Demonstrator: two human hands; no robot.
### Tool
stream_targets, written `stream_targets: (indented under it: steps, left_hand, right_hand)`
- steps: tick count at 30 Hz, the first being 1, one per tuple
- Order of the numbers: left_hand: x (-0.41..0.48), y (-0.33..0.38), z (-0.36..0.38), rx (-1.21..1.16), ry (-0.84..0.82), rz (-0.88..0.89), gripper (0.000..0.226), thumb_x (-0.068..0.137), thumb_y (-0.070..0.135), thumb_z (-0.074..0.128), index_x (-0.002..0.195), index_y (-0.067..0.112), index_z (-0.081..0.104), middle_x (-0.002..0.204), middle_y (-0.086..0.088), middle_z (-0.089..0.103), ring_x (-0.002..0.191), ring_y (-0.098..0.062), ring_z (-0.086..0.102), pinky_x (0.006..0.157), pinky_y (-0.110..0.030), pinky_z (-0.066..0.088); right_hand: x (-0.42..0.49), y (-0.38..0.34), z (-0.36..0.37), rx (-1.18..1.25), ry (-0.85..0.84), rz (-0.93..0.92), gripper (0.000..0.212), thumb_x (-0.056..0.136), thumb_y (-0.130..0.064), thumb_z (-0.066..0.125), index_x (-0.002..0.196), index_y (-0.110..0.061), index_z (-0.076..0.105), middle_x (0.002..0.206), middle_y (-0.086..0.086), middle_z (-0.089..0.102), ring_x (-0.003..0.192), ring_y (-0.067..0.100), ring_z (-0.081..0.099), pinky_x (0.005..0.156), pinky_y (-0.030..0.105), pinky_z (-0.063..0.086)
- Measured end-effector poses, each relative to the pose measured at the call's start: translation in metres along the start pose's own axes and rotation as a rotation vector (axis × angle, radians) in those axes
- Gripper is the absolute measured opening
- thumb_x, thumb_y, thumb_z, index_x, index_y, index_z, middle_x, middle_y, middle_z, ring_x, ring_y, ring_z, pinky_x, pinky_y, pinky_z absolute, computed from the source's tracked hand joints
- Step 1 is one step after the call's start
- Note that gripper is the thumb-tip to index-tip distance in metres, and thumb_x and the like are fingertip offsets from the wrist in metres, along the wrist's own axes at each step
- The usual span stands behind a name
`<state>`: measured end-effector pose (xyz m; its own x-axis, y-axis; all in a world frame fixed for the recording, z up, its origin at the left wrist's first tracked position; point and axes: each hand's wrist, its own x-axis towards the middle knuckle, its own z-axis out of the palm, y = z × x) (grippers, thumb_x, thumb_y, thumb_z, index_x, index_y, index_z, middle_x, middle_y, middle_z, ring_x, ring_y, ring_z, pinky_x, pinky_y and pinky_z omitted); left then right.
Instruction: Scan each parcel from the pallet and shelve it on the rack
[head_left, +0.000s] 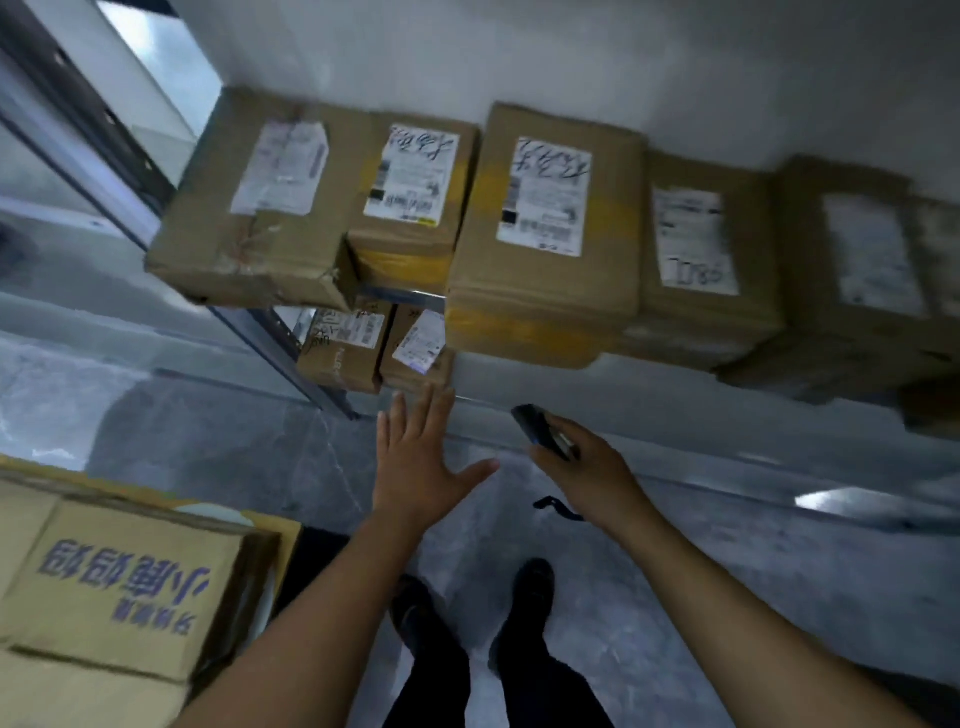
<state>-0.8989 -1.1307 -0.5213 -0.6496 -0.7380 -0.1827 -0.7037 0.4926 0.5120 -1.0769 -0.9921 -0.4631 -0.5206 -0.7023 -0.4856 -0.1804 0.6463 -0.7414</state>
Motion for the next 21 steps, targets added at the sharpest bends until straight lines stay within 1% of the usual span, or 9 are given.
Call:
stream_targets:
  steps: [2,4,6,8,11,14,17,18,21]
  left_hand:
    - [-0.02,0.026,-0.014,-0.003,-0.024,0.073,0.112,0.071,0.097,0.036,0.163,0.037,0.011,0.172,0.008,0.005,0.156,-0.018,-0.015,0.125,-0.042,-0.014]
    - [-0.038,0.052,-0.021,-0.024,-0.037,0.141,0.109,0.072,0.094,0.039,0.162,0.038,0.015,0.172,0.007,0.007,0.152,-0.012,-0.017,0.125,-0.041,-0.015]
    - [-0.054,0.079,-0.025,-0.038,-0.037,0.209,0.105,0.074,0.093,0.043,0.161,0.037,0.021,0.172,0.006,0.01,0.155,-0.015,-0.014,0.125,-0.042,-0.012]
    - [-0.067,0.106,-0.026,-0.026,-0.033,0.272,0.103,0.076,0.092,0.045,0.16,0.036,0.024,0.171,0.005,0.014,0.158,-0.022,-0.005,0.125,-0.045,-0.008]
    - [-0.086,0.146,-0.02,0.005,-0.04,0.376,0.101,0.076,0.091,0.046,0.159,0.036,0.028,0.17,0.003,0.021,0.158,-0.027,0.003,0.126,-0.048,-0.002]
    - [-0.109,0.191,-0.006,0.061,-0.088,0.451,0.1,0.076,0.092,0.044,0.158,0.036,0.03,0.17,0.003,0.021,0.158,-0.029,0.006,0.126,-0.05,0.0]
    - [-0.136,0.239,0.011,0.087,-0.157,0.54,0.097,0.076,0.091,0.043,0.157,0.038,0.032,0.17,0.003,0.02,0.158,-0.028,0.002,0.124,-0.046,-0.007]
    - [-0.145,0.256,0.018,0.096,-0.181,0.575,0.097,0.076,0.091,0.042,0.157,0.039,0.033,0.17,0.004,0.019,0.158,-0.028,0.001,0.123,-0.044,-0.009]
    - [-0.172,0.309,0.041,0.132,-0.246,0.668,0.097,0.075,0.091,0.04,0.156,0.039,0.035,0.17,0.004,0.019,0.159,-0.028,0.001,0.125,-0.047,-0.006]
  right_hand:
    - [-0.031,-0.001,-0.021,0.053,0.037,-0.011,0.043,0.094,-0.045,0.063,0.134,-0.05,0.05,0.107,-0.035,0.054,0.083,-0.026,0.054,0.061,0.002,0.044]
    - [-0.06,0.003,-0.043,0.084,0.095,-0.016,0.04,0.094,-0.045,0.063,0.132,-0.053,0.05,0.108,-0.042,0.053,0.091,-0.021,0.056,0.072,0.003,0.042]
    - [-0.09,0.013,-0.066,0.116,0.161,-0.021,0.042,0.094,-0.045,0.063,0.134,-0.049,0.053,0.117,-0.037,0.057,0.105,-0.012,0.056,0.086,0.012,0.043]
    - [-0.121,0.028,-0.09,0.145,0.211,-0.005,0.046,0.092,-0.046,0.064,0.138,-0.045,0.054,0.126,-0.029,0.059,0.113,-0.006,0.056,0.092,0.018,0.044]
    - [-0.169,0.061,-0.123,0.174,0.297,0.026,0.047,0.092,-0.043,0.066,0.138,-0.04,0.056,0.129,-0.023,0.061,0.118,0.0,0.056,0.097,0.022,0.045]
    - [-0.221,0.098,-0.151,0.236,0.4,0.064,0.042,0.092,-0.037,0.069,0.133,-0.039,0.061,0.125,-0.022,0.065,0.119,0.002,0.058,0.102,0.025,0.045]
    - [-0.275,0.136,-0.171,0.284,0.479,0.075,0.044,0.092,-0.031,0.07,0.135,-0.03,0.061,0.129,-0.017,0.064,0.122,0.002,0.057,0.108,0.029,0.043]
    - [-0.293,0.148,-0.177,0.298,0.498,0.082,0.046,0.092,-0.03,0.07,0.137,-0.027,0.061,0.131,-0.016,0.064,0.123,0.002,0.056,0.107,0.028,0.043]
    - [-0.346,0.187,-0.193,0.35,0.554,0.122,0.047,0.091,-0.033,0.071,0.136,-0.032,0.06,0.128,-0.019,0.064,0.118,0.0,0.058,0.095,0.025,0.05]
